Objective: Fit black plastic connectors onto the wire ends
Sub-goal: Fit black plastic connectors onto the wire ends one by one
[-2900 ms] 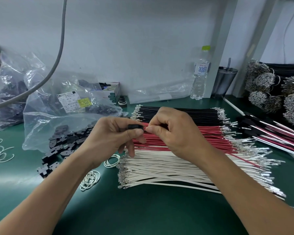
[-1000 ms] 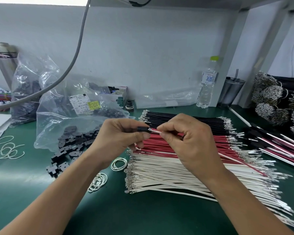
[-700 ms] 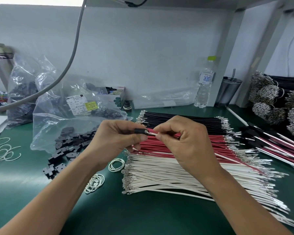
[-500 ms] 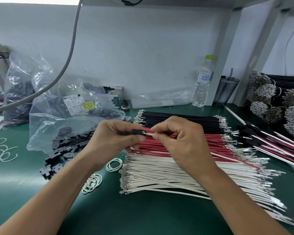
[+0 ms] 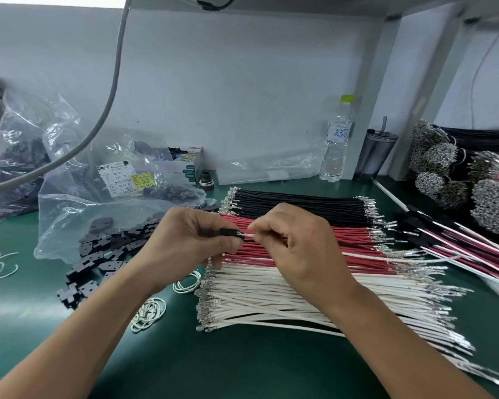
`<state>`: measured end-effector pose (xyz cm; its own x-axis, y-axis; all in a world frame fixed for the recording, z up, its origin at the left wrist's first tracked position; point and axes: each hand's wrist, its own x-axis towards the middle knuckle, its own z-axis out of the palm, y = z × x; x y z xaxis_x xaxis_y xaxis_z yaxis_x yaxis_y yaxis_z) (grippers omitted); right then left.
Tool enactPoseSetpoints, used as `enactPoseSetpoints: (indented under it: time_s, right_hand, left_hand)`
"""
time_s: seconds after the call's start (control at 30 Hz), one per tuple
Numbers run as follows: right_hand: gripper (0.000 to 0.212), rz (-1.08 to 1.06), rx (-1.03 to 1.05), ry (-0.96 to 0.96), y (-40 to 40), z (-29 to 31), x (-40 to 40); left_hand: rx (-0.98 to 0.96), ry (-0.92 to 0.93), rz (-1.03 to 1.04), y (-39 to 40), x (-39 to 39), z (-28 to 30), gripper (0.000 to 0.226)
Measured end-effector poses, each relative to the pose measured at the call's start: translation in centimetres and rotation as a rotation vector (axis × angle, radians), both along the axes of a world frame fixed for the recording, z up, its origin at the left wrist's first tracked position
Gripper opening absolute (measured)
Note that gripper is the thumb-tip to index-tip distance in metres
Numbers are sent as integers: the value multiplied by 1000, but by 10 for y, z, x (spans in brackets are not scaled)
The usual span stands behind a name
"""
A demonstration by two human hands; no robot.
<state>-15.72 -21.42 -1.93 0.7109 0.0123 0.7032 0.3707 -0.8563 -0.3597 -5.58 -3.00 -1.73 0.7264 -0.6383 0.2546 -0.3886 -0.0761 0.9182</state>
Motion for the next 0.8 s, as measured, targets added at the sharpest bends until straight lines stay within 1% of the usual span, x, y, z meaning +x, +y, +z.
enactPoseSetpoints:
  time_s: [0.1, 0.2, 0.3, 0.33, 0.37, 0.47, 0.53, 0.6, 0.67, 0.8]
  right_hand:
    - [14, -178, -64, -39, 1, 4, 0]
    - [17, -159, -115, -91, 3, 7, 0]
    - [13, -132, -261, -123, 3, 6, 0]
    - [13, -121, -282, -123, 2, 5, 0]
    - [13, -96, -256, -110, 2, 4, 1]
    - [15, 7, -56, -9, 1, 2, 2]
    - [15, 41, 5, 56, -2, 3, 2]
    - [11, 27, 55, 83, -9, 6, 2]
    - [8, -4, 68, 88, -13, 8, 2]
    - [11, -31, 3, 61, -7, 4, 3]
  left_hand:
    - [-102, 48, 15, -4, -1, 0, 21]
    - [-110, 52, 15, -3, -3, 2, 21]
    - [-62, 31, -10, 0, -2, 2, 20]
    - [-53, 27, -22, 1, -2, 1, 20]
    - [-51, 31, -38, 1, -1, 1, 21]
    - [-53, 53, -89, 2, -1, 1, 25]
    - [-60, 67, -88, 3, 0, 2, 26]
    - [-87, 87, -54, 3, 2, 3, 28]
    - [-96, 95, -23, 3, 4, 3, 27]
    - [-60, 71, -10, 2, 2, 0, 22]
